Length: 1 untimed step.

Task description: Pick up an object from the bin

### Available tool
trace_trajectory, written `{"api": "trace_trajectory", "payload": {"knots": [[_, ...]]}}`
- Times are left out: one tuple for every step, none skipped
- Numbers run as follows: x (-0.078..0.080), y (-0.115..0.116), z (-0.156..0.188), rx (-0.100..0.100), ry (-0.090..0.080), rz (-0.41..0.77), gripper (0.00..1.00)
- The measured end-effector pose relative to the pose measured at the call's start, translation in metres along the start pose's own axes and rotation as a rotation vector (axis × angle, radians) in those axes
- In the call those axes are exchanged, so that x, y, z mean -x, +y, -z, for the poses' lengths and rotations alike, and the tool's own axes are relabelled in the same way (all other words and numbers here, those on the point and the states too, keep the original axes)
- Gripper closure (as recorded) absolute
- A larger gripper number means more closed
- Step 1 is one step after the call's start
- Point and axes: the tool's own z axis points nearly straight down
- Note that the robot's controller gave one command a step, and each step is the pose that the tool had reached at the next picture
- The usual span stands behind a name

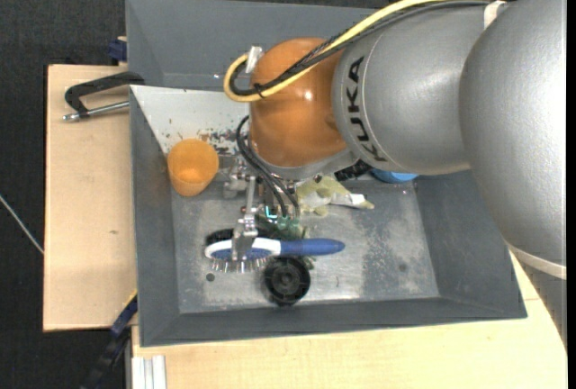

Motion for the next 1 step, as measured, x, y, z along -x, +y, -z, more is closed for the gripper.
{"api": "trace_trajectory", "payload": {"knots": [[-0.0183,-0.0477,-0.0726,0.001,0.0,-0.081,0.0]]}}
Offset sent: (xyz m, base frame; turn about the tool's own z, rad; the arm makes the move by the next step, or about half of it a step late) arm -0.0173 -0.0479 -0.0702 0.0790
